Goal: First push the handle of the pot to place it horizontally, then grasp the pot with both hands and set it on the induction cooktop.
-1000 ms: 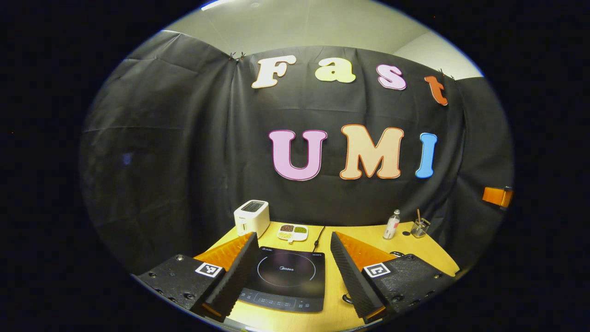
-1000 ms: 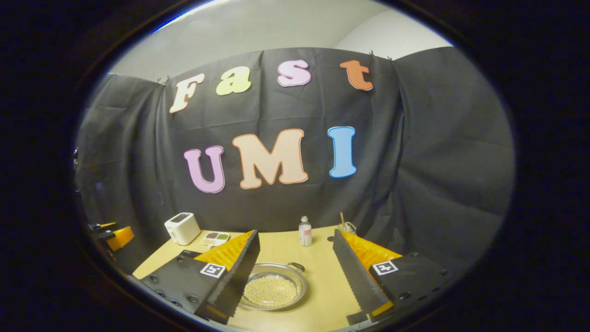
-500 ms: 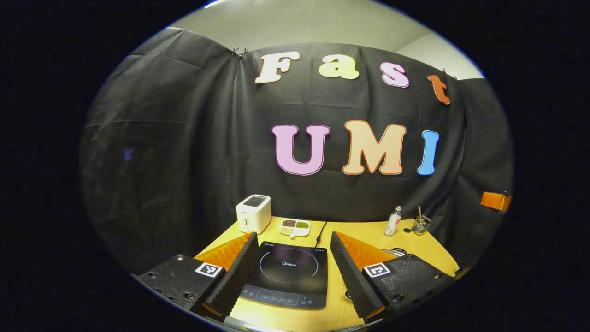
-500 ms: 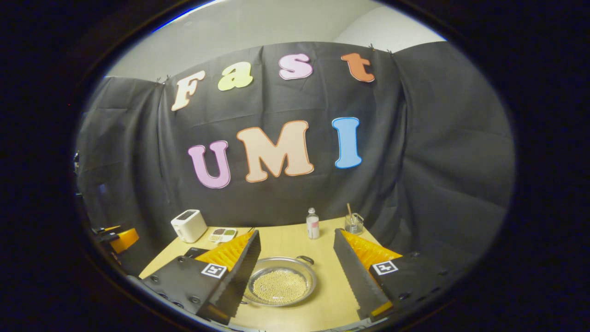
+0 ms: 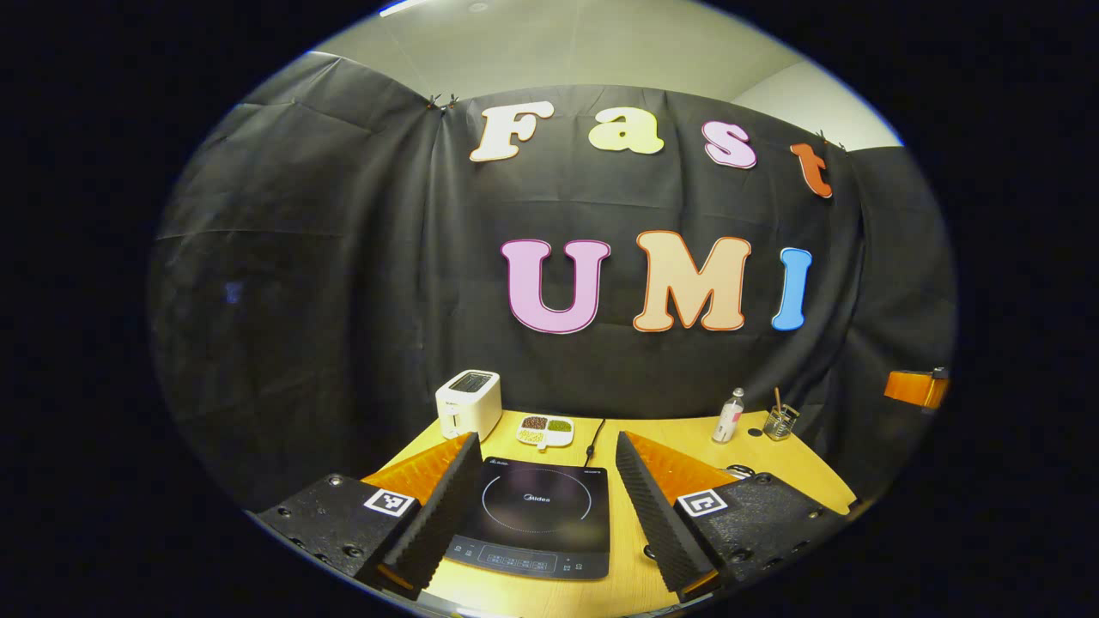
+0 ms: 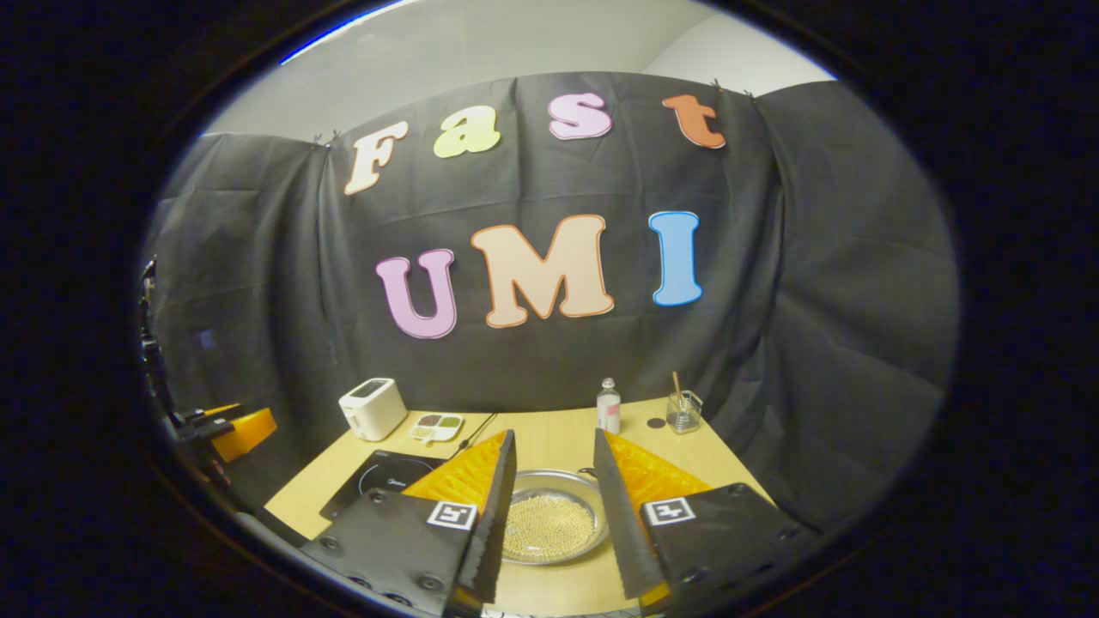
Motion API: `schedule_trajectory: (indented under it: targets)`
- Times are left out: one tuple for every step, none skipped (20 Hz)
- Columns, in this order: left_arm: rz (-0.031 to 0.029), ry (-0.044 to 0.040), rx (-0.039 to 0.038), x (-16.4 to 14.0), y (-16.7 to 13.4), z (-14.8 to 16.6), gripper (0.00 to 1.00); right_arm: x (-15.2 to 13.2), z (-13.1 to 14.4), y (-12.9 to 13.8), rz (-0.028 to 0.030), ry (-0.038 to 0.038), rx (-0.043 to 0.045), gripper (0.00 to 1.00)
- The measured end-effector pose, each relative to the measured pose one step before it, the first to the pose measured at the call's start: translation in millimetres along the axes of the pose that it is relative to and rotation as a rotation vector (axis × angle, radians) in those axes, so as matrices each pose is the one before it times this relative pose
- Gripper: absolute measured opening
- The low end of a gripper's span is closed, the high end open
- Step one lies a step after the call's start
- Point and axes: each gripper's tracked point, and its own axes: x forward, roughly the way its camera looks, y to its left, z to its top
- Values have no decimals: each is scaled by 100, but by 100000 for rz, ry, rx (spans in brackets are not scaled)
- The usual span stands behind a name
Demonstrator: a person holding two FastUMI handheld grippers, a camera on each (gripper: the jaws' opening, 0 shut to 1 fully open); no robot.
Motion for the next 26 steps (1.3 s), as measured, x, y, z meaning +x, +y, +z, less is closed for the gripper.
schedule_trajectory:
  targets:
    - [-544, 85, 234, -115, -14, -121, 96, -729, 306, 121, -773, 53, 1300, 27]
    - [-358, -31, 457, 6, 39, 47, 98, -54, -318, 577, 1054, 739, 1357, 7]
    - [-240, -208, 433, -140, 177, 8, 99, 1, -449, 292, 123, 780, 357, 5]
    - [-476, 67, 403, -77, 33, -52, 92, -37, -76, -42, -999, -186, -980, 4]
    - [-423, -14, 367, -70, 132, -167, 96, -84, -40, -226, -744, 25, -1644, 4]
    - [-167, -94, 324, -117, 123, -7, 92, -104, -397, 259, -270, 236, -1704, 4]
    - [-89, -199, 216, -84, 247, -49, 92, -41, -284, 228, -78, 321, -1095, 4]
    - [-117, -213, 91, -137, 186, 96, 92, -124, -181, 295, 146, 136, -344, 4]
    - [-70, -272, 117, -178, 229, -58, 92, -46, -299, 435, 556, 539, -90, 4]
    - [33, -309, 69, -179, 189, -14, 92, -5, -427, 342, 270, 756, -321, 5]
    - [-39, -152, 48, -277, 260, -177, 92, 140, -662, 202, -44, 972, -482, 5]
    - [7, -88, 16, -165, 197, -75, 92, 76, -670, 237, 184, 1144, -371, 5]
    - [167, 122, -88, -208, 323, -268, 92, 96, -710, 304, 181, 1492, -214, 4]
    - [261, 207, -224, -4, 158, -46, 92, 193, -1075, 275, 434, 2180, -73, 4]
    - [165, 148, -312, -22, 96, -159, 96, 221, -1162, 325, 596, 2738, -25, 5]
    - [470, 131, -252, -127, 217, -123, 92, 248, -1282, 364, 718, 3064, 98, 6]
    - [878, 430, -223, -519, 642, -353, 95, 338, -1334, 254, 586, 3288, -111, 6]
    - [623, 108, -290, -311, 377, -138, 95, 365, -1398, 165, 380, 3139, -325, 8]
    - [376, 93, -265, -143, 170, -61, 96, 482, -1352, 149, 243, 3195, -418, 5]
    - [86, 646, 159, -85, 178, -162, 92, 445, -1510, 208, 503, 3903, 36, 5]
    - [452, 138, 482, -81, 296, -188, 96, 550, -1467, 332, 851, 3782, 544, 5]
    - [536, -203, 486, 1, 297, 0, 92, 533, -1372, 185, 570, 3602, 681, 5]
    - [289, 148, 439, -148, 250, -182, 92, 558, -1199, 188, 615, 3671, 431, 7]
    - [498, 131, 235, -55, 177, -70, 95, 517, -1327, 253, 731, 3835, 403, 7]
    - [421, -54, -85, -35, 217, -119, 95, 593, -1181, 306, 1268, 3886, 534, 7]
    - [389, 200, -264, -10, 215, -162, 99, 531, -1037, 394, 1490, 3793, 810, 7]
